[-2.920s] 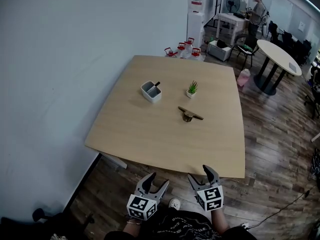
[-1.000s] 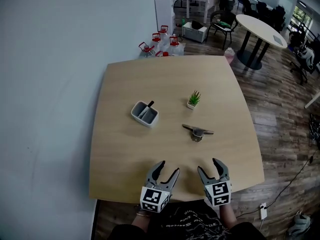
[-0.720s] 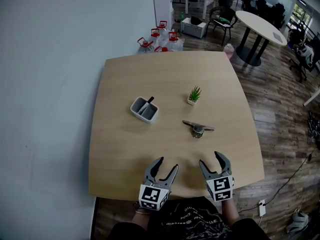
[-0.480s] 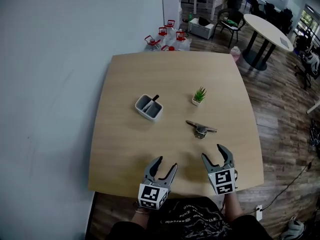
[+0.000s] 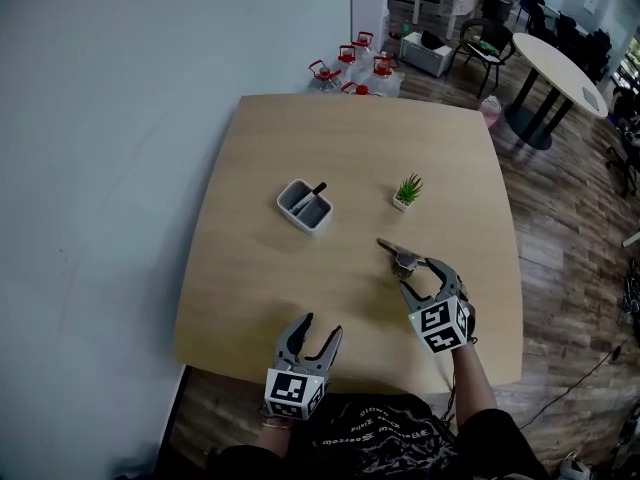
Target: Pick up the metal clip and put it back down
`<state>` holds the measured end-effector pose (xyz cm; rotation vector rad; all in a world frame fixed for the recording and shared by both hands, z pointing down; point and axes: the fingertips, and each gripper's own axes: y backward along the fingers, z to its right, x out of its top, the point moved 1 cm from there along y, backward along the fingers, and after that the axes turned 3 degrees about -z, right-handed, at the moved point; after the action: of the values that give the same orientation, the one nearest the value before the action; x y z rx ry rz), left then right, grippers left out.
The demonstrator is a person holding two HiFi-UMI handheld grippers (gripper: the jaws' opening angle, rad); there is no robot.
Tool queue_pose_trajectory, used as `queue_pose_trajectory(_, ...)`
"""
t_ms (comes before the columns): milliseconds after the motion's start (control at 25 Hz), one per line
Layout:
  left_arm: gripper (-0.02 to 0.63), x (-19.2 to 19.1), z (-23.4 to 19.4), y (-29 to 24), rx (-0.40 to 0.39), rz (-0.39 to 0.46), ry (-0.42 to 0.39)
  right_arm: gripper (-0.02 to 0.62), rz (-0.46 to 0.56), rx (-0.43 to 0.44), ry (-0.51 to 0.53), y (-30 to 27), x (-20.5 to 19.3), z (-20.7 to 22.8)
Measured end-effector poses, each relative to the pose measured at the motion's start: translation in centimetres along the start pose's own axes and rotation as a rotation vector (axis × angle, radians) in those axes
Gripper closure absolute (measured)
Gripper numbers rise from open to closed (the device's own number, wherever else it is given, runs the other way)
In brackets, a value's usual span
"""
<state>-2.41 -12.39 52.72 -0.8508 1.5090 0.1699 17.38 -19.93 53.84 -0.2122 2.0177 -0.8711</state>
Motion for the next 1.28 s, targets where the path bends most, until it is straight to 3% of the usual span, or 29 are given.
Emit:
queue_pose_trajectory(360,0.359,-0.4,-0.2,0.6,0.075,-0.025,0.003,0.299,-0.121,0.104,0.17,-6.0,-2.7,0.0)
queue_pose_trajectory(1000,0.359,-1.8,-2.1,2.5,0.194,-0.092,0.0,0.301,-0.262,0.243,0.209,-11.8,-6.0,0.8)
queue_pose_trajectory(1160,0.359,-2.1,-1.6,2.1,0.184,-0.093,0.005,0.385,-0.267,0.292,0.218,-12.1,-5.8,0.2)
queue_pose_trajectory(1280,0.359,-2.2,-1.2,2.0,0.181,-0.113,-0.019,0.39,-0.26,0.279,0.208,-12.3,-5.7,0.3)
